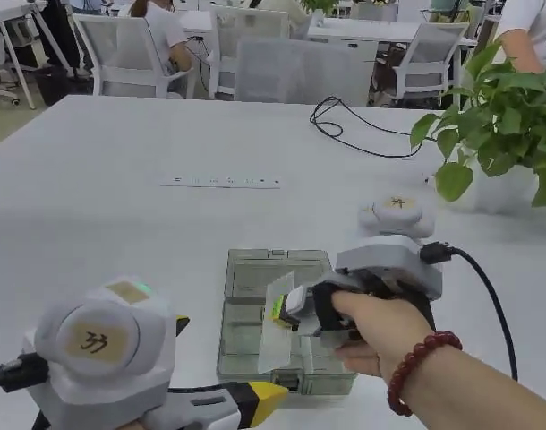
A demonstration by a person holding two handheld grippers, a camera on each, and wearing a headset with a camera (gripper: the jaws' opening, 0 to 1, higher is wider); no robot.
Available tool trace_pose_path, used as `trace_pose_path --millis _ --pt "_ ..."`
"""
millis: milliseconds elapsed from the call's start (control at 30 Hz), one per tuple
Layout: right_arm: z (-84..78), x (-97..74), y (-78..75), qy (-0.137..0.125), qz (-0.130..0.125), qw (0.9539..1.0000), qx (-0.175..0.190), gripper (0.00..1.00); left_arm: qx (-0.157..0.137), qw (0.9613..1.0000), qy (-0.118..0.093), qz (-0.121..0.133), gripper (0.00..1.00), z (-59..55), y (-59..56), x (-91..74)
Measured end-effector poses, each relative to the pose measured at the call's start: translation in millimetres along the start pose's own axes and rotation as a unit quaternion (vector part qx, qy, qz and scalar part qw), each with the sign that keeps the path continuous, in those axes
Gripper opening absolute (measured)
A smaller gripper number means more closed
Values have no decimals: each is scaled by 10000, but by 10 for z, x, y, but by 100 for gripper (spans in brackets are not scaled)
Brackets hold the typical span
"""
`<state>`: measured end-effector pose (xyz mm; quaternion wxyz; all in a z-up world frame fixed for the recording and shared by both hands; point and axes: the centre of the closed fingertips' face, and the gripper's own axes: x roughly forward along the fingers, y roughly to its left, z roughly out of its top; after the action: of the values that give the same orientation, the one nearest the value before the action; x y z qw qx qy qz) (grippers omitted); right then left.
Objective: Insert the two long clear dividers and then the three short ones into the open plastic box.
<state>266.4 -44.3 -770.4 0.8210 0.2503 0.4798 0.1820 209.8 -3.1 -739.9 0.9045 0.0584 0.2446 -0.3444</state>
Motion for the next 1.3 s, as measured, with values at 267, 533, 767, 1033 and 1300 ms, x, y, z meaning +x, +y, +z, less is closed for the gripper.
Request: trace_pose_path --millis 267,533,767,1033,1300 --pt "-41 80 -102 419 -340 9985 105 6 261 9996 11 -108 89 3 2 13" --pt "-16 140 -143 674 -459 9966 153 6 367 9991 0 -203 95 12 10 38" --pt "-13 201 -141 896 -462 9946 233 6 395 9990 28 -228 97 19 49 60" --pt "-23 286 -172 1052 -557 9926 244 6 332 9989 -96 -311 100 55 57 69" --pt "-51 323 -229 1130 -669 9911 207 6 316 9991 -76 -285 100 41 95 92"
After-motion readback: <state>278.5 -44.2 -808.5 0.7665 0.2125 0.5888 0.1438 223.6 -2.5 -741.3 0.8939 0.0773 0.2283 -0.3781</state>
